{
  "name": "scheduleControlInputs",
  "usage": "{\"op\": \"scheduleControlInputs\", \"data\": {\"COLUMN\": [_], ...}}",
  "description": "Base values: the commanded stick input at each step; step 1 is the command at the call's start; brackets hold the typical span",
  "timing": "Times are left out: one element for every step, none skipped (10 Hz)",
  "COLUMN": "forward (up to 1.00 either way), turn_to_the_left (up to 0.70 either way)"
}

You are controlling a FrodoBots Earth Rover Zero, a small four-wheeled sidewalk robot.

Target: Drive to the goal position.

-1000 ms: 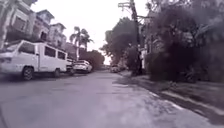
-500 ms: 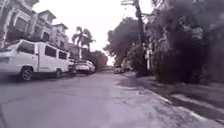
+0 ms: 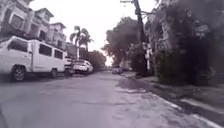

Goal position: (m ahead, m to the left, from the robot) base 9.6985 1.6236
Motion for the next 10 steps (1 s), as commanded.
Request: {"op": "scheduleControlInputs", "data": {"forward": [0.7,0.7,0.7,0.7,0.7,0.7,0.7,0.7,0.7,0.7], "turn_to_the_left": [0.0,0.0,0.0,0.0,0.0,0.0,0.0,-0.06,-0.26,-0.35]}}
